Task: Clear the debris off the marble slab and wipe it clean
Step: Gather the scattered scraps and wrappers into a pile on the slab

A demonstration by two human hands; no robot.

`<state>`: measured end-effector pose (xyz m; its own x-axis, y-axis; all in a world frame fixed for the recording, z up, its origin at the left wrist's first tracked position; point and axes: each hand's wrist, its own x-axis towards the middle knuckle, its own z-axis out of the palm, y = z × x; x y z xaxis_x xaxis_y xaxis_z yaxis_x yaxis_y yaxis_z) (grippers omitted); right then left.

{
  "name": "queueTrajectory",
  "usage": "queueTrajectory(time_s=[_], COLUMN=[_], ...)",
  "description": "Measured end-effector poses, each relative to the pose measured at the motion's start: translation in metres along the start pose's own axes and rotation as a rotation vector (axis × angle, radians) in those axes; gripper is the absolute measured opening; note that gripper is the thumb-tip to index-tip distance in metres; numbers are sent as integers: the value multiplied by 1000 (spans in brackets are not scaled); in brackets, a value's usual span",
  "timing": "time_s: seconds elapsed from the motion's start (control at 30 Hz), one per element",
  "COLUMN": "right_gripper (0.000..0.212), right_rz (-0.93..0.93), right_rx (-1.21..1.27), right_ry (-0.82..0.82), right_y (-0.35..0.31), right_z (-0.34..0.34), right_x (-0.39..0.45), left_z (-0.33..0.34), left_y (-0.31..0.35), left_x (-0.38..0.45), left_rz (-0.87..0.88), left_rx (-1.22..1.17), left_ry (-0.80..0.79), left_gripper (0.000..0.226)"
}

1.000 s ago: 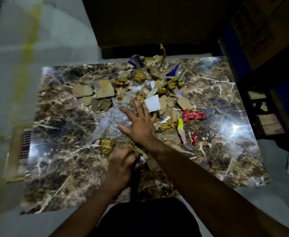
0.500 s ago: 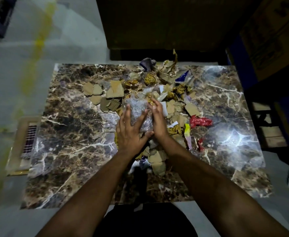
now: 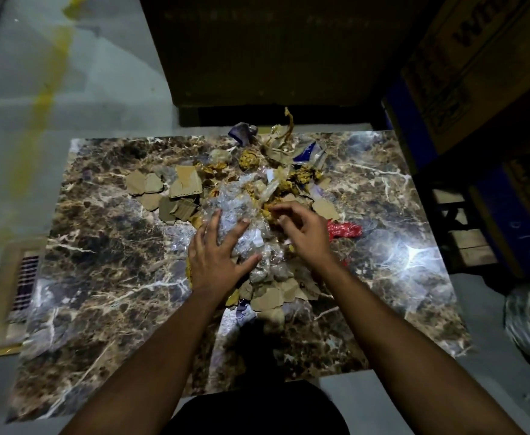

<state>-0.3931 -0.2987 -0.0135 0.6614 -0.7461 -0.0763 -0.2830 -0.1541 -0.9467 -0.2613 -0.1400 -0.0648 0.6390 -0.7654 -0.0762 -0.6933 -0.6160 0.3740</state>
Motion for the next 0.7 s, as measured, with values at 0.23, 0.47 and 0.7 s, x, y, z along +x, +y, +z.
queueTrajectory(time_s=[0.23, 0.47, 0.7], right_gripper=[46, 47, 45], right_rz=[234, 184, 161], right_rx=[-336, -257, -193], right_ry=[338, 123, 12], right_y=[100, 79, 68], right_z=[-83, -9, 6], right_x=[-24, -3, 9], left_z=[8, 9, 5], left_y=[-1, 1, 0], left_x=[1, 0, 0], left_rz=[-3, -26, -18], left_rx=[-37, -51, -51], left_ry=[40, 36, 28], left_gripper=[85, 83, 82])
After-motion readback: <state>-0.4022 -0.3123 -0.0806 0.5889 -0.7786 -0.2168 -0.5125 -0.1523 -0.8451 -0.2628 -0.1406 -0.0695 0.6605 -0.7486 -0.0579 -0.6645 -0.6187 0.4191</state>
